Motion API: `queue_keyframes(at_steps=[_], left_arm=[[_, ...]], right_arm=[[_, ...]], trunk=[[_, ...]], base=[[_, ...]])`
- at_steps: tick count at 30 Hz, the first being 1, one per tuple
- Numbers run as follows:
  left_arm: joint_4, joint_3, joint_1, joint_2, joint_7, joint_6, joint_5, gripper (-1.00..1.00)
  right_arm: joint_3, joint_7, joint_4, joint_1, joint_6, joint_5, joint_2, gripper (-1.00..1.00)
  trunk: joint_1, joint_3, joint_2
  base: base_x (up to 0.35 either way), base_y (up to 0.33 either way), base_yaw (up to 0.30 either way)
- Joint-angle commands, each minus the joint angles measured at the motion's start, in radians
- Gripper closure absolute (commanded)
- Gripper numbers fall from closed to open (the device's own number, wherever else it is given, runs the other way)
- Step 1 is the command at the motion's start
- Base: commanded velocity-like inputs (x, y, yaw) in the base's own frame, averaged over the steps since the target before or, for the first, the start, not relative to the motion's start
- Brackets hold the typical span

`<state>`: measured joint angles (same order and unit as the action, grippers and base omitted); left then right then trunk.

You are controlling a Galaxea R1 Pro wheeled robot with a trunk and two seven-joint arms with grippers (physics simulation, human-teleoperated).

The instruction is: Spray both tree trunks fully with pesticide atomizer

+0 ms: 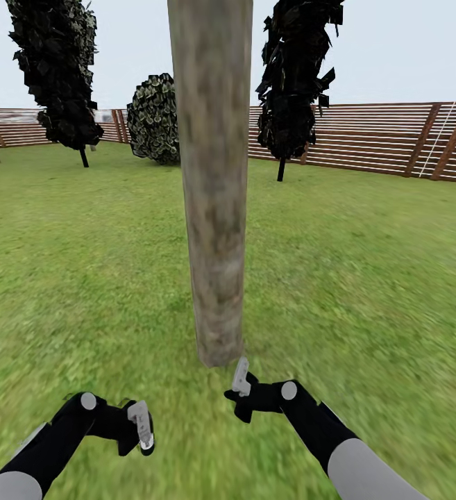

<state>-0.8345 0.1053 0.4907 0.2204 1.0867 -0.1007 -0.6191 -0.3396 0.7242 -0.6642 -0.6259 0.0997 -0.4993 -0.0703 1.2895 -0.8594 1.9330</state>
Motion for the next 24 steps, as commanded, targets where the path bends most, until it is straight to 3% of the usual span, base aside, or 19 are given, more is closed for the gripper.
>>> queue_keyframes(at_steps=[1, 14, 17, 20, 24], left_arm=[[0.001, 0.011, 0.001, -0.003, 0.0, 0.0, -0.002, 1.0], [0.002, 0.03, 0.008, -0.025, -0.003, -0.009, -0.012, 1.0], [0.002, 0.031, 0.008, -0.042, -0.003, -0.01, -0.044, 1.0], [0.002, 0.03, 0.008, -0.059, -0.004, -0.01, -0.092, 1.0], [0.002, 0.03, 0.008, -0.07, -0.003, -0.011, -0.12, 1.0]], right_arm=[[0.0, 0.0, 0.0, 0.0, 0.0, -0.002, 0.0, 1.0], [-0.001, 0.065, -0.01, 0.0, 0.0, -0.006, -0.009, 1.0], [-0.001, 0.071, -0.018, 0.0, 0.0, -0.006, -0.011, 1.0], [-0.001, 0.122, -0.041, 0.0, 0.0, -0.005, -0.011, 1.0], [-0.001, 0.154, -0.059, 0.0, 0.0, -0.005, -0.011, 1.0]], trunk=[[0.0, 0.0, 0.0], [0.0, 0.0, 0.0], [0.0, 0.0, 0.0], [0.0, 0.0, 0.0], [0.0, 0.0, 0.0]], base=[[0.0, 0.0, 0.0], [0.0, 0.0, 0.0], [0.0, 0.0, 0.0], [0.0, 0.0, 0.0], [0.0, 0.0, 0.0]])
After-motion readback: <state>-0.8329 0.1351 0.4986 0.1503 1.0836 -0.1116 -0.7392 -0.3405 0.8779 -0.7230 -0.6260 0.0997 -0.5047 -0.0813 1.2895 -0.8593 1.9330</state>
